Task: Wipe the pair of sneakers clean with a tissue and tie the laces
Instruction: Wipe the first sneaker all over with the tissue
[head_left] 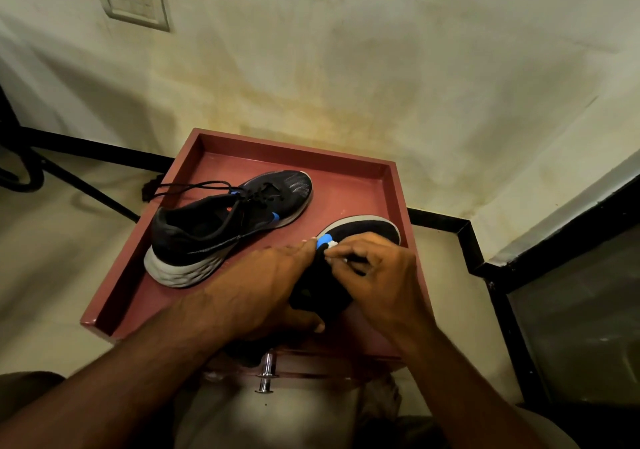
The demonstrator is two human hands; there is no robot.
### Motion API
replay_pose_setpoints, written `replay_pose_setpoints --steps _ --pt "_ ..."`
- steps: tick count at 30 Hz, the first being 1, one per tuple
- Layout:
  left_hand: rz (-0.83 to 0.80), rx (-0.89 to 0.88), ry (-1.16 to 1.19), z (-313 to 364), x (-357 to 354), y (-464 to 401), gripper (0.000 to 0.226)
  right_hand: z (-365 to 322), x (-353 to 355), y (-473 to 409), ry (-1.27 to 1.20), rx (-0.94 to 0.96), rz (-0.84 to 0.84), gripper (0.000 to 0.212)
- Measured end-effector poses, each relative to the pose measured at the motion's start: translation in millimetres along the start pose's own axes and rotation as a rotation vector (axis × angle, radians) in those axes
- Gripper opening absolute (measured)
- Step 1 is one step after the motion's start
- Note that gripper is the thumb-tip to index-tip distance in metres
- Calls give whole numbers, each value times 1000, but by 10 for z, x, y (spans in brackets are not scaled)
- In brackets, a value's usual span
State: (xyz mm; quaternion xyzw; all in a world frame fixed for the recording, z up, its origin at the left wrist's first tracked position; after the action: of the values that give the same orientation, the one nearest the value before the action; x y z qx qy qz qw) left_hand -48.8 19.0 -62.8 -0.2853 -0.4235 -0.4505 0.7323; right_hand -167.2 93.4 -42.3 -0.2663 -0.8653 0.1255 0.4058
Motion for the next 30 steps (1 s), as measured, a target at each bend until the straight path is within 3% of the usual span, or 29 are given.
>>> replay_pose_setpoints --steps 3,6,11,13,17,26,30 --pt "1 0 -13 -11 3 20 103 108 163 -99 93 14 93 6" --pt "-9 4 -18 -45 -20 16 107 426 487 -191 152 -132 253 7" --pt "-16 -1 -3 -24 -35 9 107 -54 4 -10 47 52 0 15" --pt "-13 -1 -5 -31 -19 7 103 13 74 -95 81 64 47 13" --pt "-12 30 30 -100 -12 8 94 490 444 -171 170 -142 230 11" --pt "-79 118 91 -249 18 -37 80 606 44 125 141 -288 -125 6" --pt "-81 108 -77 -152 6 -15 88 611 340 -83 190 -259 148 9"
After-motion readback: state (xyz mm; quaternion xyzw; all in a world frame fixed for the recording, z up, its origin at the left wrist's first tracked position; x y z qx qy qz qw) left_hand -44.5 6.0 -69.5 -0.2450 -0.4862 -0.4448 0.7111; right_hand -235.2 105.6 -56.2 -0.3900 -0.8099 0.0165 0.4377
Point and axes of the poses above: each hand's wrist, its own y-axis away from the middle knuckle, its own x-axis out of the back of the hand, z = x × y, the point moved 9 cm from there along -y, towards the middle knuckle, and after that the axes turned 2 degrees about z, right-handed, at the moved point
